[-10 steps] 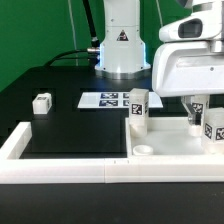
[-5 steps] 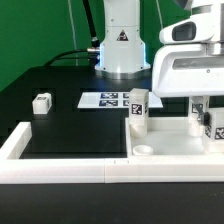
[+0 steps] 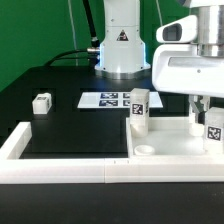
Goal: Assemble square table
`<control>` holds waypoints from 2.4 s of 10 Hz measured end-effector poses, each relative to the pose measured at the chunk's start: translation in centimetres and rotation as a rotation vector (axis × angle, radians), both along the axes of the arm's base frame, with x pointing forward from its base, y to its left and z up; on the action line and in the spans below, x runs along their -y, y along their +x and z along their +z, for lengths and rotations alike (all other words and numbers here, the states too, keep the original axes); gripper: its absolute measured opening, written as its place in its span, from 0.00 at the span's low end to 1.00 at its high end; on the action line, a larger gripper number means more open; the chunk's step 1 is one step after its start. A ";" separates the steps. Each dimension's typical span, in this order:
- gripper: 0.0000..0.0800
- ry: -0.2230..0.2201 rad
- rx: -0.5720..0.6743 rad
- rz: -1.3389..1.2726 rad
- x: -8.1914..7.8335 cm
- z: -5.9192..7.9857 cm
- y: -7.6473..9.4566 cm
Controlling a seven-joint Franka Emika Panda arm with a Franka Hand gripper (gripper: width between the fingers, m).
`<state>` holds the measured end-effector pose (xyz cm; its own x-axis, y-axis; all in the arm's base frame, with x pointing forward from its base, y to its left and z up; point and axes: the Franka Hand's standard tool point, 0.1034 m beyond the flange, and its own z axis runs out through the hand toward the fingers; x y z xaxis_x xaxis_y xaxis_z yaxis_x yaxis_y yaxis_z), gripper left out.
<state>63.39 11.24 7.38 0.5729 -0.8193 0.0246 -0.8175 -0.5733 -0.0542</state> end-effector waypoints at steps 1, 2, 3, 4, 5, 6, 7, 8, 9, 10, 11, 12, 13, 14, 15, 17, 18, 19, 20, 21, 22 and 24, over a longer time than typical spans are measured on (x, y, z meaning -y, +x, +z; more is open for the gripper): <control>0.36 0.024 -0.049 -0.213 0.0 0.0 0.1; 0.36 0.063 -0.063 -0.370 0.4 0.0 0.0; 0.36 0.084 -0.076 -0.430 0.6 0.0 -0.1; 0.36 0.084 -0.078 -0.493 0.4 0.0 -0.2; 0.36 0.082 -0.075 -0.543 0.2 0.0 -0.2; 0.36 0.081 -0.075 -0.530 0.3 0.0 -0.2; 0.42 0.057 -0.073 -0.458 0.1 -0.2 -0.4; 0.65 0.006 -0.068 -0.336 -0.6 -0.4 -0.9; 0.77 -0.046 -0.006 -0.068 -1.3 -0.4 -0.5; 0.77 -0.060 0.010 0.060 -1.6 -0.3 -0.4; 0.80 -0.066 0.008 0.138 -1.3 -0.4 -0.3; 0.80 -0.071 0.007 0.214 -1.3 -0.4 -0.3; 0.81 -0.083 0.017 0.327 -1.2 -0.3 -0.1; 0.81 -0.110 0.050 0.529 -1.0 -0.3 0.2; 0.81 -0.135 0.067 0.675 -1.0 -0.4 0.2; 0.81 -0.169 0.088 0.897 -0.7 -0.8 -0.1; 0.81 -0.174 0.085 0.940 -0.5 -0.9 -0.2; 0.81 -0.176 0.097 0.930 -0.5 -0.8 0.0; 0.81 -0.176 0.096 0.929 -0.5 -0.8 -0.1; 0.65 -0.173 0.096 0.900 -0.5 -0.9 -0.1; 0.48 -0.173 0.096 0.899 -0.5 -0.9 -0.1; 0.36 -0.154 0.102 0.741 -0.5 -0.9 -0.1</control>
Offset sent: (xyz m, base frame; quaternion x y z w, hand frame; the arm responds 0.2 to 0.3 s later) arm 0.0084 -0.0097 0.0081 0.0359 -0.0109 0.1321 0.9905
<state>63.32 11.76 6.44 0.9603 -0.2043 0.1901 -0.2112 -0.9773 0.0165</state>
